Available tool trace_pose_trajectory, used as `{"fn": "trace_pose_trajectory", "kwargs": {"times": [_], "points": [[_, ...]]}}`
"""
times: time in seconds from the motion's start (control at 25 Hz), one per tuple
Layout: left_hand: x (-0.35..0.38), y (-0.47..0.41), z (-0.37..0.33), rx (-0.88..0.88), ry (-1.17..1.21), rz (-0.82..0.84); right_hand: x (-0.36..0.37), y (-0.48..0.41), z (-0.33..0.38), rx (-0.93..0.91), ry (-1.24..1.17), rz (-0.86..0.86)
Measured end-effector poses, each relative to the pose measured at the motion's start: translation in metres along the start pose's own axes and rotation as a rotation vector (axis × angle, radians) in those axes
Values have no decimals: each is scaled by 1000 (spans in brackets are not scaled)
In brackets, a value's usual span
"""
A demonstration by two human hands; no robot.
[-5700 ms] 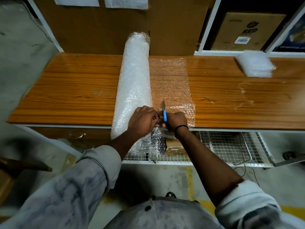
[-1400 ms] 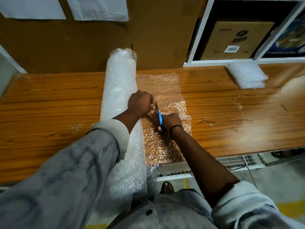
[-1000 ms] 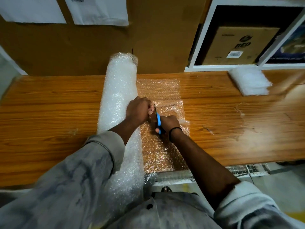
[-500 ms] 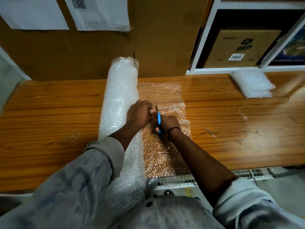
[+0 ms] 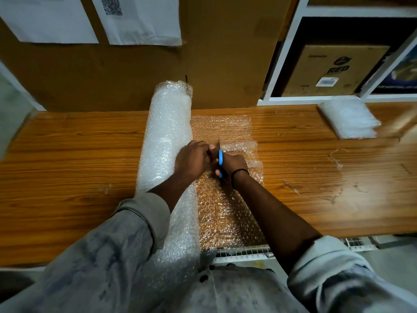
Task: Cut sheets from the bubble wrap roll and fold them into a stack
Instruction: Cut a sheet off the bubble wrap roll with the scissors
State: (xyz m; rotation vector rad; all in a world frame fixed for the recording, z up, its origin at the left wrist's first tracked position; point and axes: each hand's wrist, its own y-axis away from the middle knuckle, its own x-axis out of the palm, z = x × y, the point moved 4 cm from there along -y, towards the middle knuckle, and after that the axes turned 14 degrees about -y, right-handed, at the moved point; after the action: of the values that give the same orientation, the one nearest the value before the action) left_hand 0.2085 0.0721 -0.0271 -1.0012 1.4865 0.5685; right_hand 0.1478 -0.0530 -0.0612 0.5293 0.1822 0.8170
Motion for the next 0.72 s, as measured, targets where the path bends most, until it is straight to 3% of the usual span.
{"fn": "trace_pose_trajectory", "kwargs": {"times": [0.44, 0.72], "points": [[1, -1, 1, 20, 23, 10, 6, -12, 18, 41, -49, 1], [-1, 0, 1, 34, 35, 1, 16, -37, 22, -42, 146, -24]]}}
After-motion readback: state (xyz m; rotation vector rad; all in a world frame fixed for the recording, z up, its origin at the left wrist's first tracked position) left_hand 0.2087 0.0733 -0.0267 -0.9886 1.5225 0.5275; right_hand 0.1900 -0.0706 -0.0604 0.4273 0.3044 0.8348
